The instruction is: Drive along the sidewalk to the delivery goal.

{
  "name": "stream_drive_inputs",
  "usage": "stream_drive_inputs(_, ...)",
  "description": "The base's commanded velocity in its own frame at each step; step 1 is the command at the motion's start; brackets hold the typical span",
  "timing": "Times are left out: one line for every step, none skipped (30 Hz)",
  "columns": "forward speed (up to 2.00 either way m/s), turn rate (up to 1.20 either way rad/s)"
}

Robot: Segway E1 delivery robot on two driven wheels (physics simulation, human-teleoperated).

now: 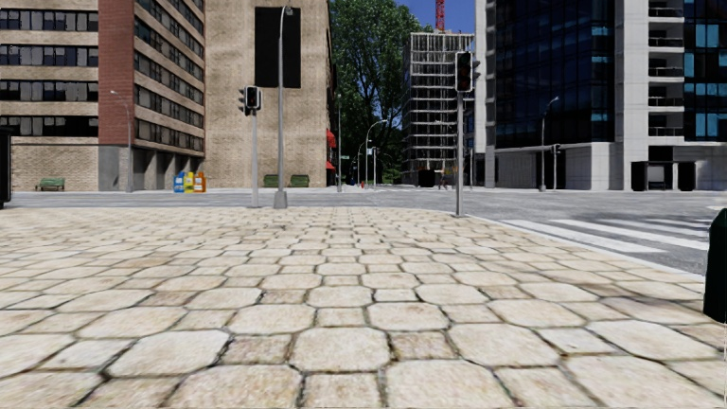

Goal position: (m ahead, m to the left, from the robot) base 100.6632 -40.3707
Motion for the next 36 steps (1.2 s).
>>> stream_drive_inputs(2.00, 0.00)
stream_drive_inputs(2.00, 0.00)
stream_drive_inputs(2.00, 0.00)
stream_drive_inputs(2.00, 0.00)
stream_drive_inputs(2.00, 0.00)
stream_drive_inputs(2.00, 0.00)
stream_drive_inputs(2.00, 0.00)
stream_drive_inputs(2.00, 0.00)
stream_drive_inputs(2.00, 0.00)
stream_drive_inputs(2.00, 0.00)
stream_drive_inputs(2.00, 0.00)
stream_drive_inputs(2.00, 0.00)
stream_drive_inputs(2.00, 0.00)
stream_drive_inputs(2.00, 0.00)
stream_drive_inputs(2.00, 0.00)
stream_drive_inputs(2.00, 0.00)
stream_drive_inputs(2.00, 0.00)
stream_drive_inputs(2.00, 0.00)
stream_drive_inputs(2.00, 0.00)
stream_drive_inputs(2.00, 0.00)
stream_drive_inputs(2.00, 0.00)
stream_drive_inputs(2.00, 0.00)
stream_drive_inputs(2.00, 0.00)
stream_drive_inputs(2.00, 0.00)
stream_drive_inputs(2.00, 0.00)
stream_drive_inputs(2.00, 0.00)
stream_drive_inputs(2.00, 0.00)
stream_drive_inputs(2.00, 0.00)
stream_drive_inputs(2.00, 0.00)
stream_drive_inputs(2.00, 0.00)
stream_drive_inputs(2.00, 0.00)
stream_drive_inputs(2.00, 0.00)
stream_drive_inputs(2.00, 0.00)
stream_drive_inputs(2.00, 0.00)
stream_drive_inputs(2.00, 0.00)
stream_drive_inputs(2.00, 0.00)
